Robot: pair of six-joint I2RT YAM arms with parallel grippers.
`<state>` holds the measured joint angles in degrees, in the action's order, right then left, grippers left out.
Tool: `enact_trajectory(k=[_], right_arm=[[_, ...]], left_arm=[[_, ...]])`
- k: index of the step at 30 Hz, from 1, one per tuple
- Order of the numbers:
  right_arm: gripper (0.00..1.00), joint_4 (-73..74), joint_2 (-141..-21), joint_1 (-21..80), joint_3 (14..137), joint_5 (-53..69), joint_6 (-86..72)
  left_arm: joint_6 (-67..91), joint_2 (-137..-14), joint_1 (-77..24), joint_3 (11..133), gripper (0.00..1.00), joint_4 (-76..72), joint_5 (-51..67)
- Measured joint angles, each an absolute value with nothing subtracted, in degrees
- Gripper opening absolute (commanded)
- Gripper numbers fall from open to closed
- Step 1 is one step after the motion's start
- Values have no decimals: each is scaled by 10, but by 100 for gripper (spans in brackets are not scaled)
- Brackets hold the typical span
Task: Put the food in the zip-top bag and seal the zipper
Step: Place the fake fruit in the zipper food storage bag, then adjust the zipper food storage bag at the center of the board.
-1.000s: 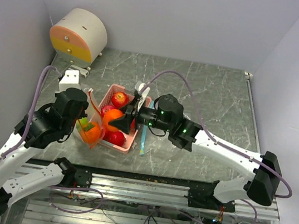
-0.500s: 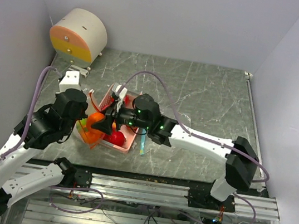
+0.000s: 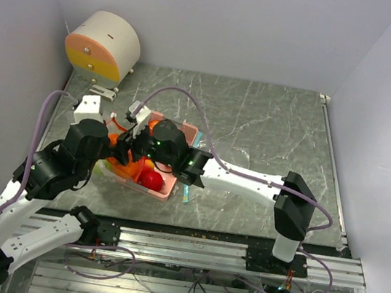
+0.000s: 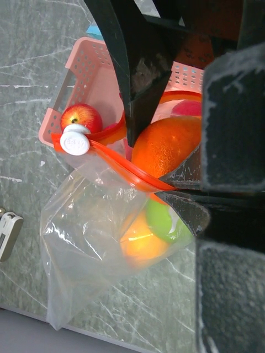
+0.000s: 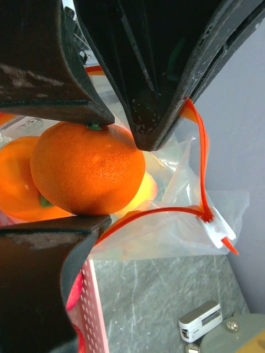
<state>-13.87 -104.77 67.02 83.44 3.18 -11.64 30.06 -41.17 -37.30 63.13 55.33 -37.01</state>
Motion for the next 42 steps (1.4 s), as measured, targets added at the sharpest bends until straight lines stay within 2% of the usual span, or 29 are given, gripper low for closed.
enact_trajectory(k=[5, 6, 7, 17, 24, 31, 39, 42], right_arm=[[94, -123, -1055, 680, 839, 18, -109], [99, -124, -1055, 682, 838, 16, -108], [100, -124, -1054, 682, 835, 13, -107], [99, -110, -969, 688, 758, -11, -101], [90, -86, -894, 690, 719, -30, -124], [84, -47, -896, 690, 677, -19, -174], [81, -53, -936, 694, 673, 14, -218], [73, -53, -961, 694, 679, 19, -223]], left_arm=[[304, -402, -373, 626, 7, 548, -372], [305, -400, -373, 623, 7, 547, -373], [305, -399, -373, 620, 7, 547, -375], [310, -403, -373, 614, 7, 546, -386], [311, -402, -373, 614, 7, 546, -390], [312, -392, -373, 614, 7, 546, -395], [314, -391, -373, 614, 7, 546, -396], [316, -390, -373, 614, 7, 546, -396]])
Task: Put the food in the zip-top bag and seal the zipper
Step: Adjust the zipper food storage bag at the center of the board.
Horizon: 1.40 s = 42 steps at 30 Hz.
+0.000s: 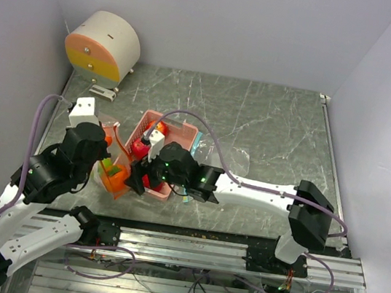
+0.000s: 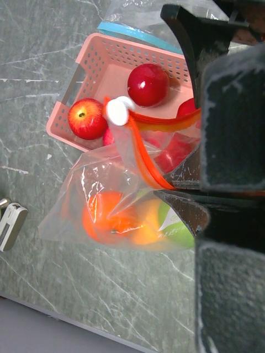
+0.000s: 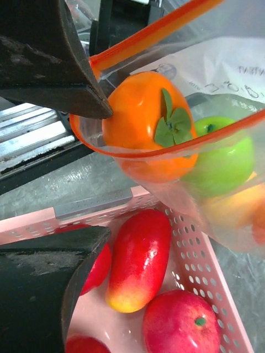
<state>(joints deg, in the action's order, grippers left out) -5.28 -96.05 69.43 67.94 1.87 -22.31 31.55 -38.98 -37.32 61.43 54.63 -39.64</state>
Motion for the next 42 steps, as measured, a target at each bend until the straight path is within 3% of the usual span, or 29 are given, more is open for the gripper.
enact_trajectory(k=[2, 5, 12, 21, 26, 39, 42], right_arm=[[56, -52, -974, 695, 684, 19, -226], [1, -48, -984, 695, 691, 15, -225], [0, -6, -987, 695, 749, -18, -222], [0, 101, -1027, 691, 960, -31, -164], [0, 152, -1040, 668, 1014, -32, -141], [0, 257, -1049, 564, 1127, 151, -141], [0, 283, -1067, 548, 1171, 206, -151]], left_arm=[[316, -388, -373, 614, 7, 547, -397], [316, -384, -373, 614, 7, 547, -400], [318, -377, -373, 614, 7, 559, -419], [330, -366, -373, 623, 7, 574, -455], [337, -364, -373, 644, 8, 590, -484], [319, -366, -373, 691, 22, 575, -529], [300, -365, -373, 693, 34, 533, -519]])
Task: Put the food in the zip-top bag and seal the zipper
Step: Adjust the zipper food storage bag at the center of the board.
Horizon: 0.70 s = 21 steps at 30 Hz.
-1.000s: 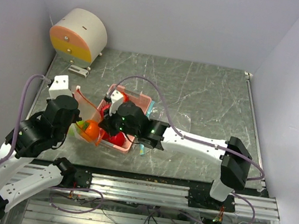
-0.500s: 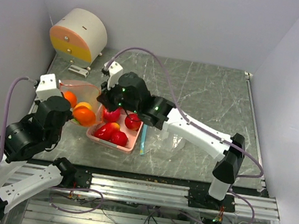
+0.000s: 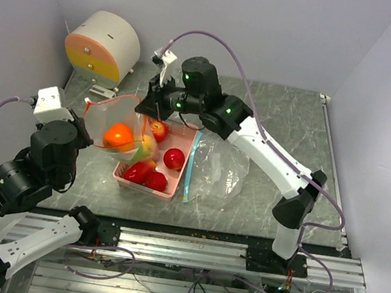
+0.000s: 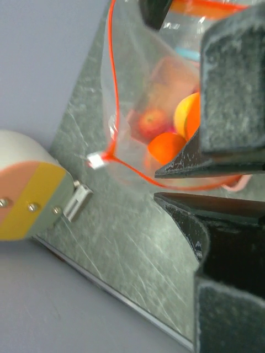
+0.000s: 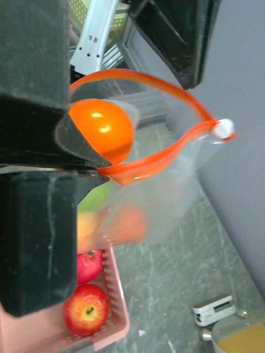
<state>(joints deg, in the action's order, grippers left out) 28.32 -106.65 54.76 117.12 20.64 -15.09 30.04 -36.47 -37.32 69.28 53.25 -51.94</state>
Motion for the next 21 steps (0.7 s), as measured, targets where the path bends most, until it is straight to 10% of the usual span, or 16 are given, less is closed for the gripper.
enact_trajectory(k=[7, 21], right_arm=[[0, 336, -1098, 536, 1219, 225, -138], [0, 381, -1020, 492, 1136, 267, -79]], left_arm=[[265, -320, -373, 656, 80, 412, -432], [191, -288, -373, 608, 61, 369, -352]])
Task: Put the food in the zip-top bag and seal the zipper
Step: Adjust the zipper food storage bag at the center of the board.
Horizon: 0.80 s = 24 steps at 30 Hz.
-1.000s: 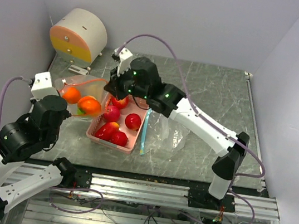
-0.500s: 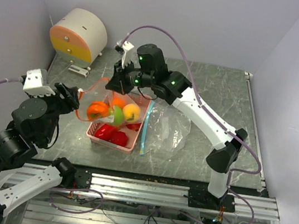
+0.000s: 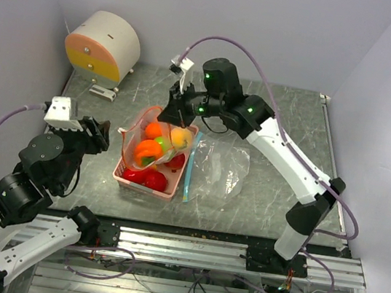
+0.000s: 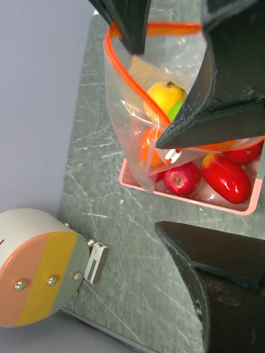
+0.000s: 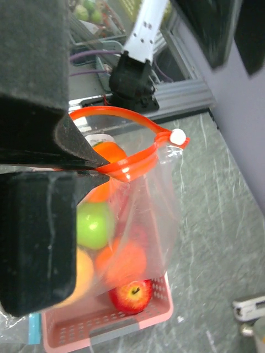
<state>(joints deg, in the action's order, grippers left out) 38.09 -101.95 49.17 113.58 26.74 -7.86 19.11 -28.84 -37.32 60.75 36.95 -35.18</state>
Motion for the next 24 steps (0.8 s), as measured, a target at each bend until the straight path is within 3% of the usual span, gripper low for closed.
enact_trajectory(k=[2, 4, 18, 20, 22, 24], right_arm=[[0, 381, -1008, 492, 1136, 290, -62], [0, 382, -992, 492, 1132, 317, -41], [0, 405, -901, 468, 1135, 403, 61], [0, 406, -901, 468, 1138, 408, 61], [0, 409, -906, 467, 1144, 410, 60], [0, 411, -914, 467, 1150, 410, 57]], left_arm=[[182, -289, -373, 600, 50, 369, -346], [169, -288, -373, 593, 49, 366, -340], [-53, -103, -373, 470, 67, 226, -63], [-72, -95, -373, 457, 77, 202, -23], [-85, -103, -373, 453, 94, 186, 7], [-95, -128, -373, 454, 99, 170, 38]])
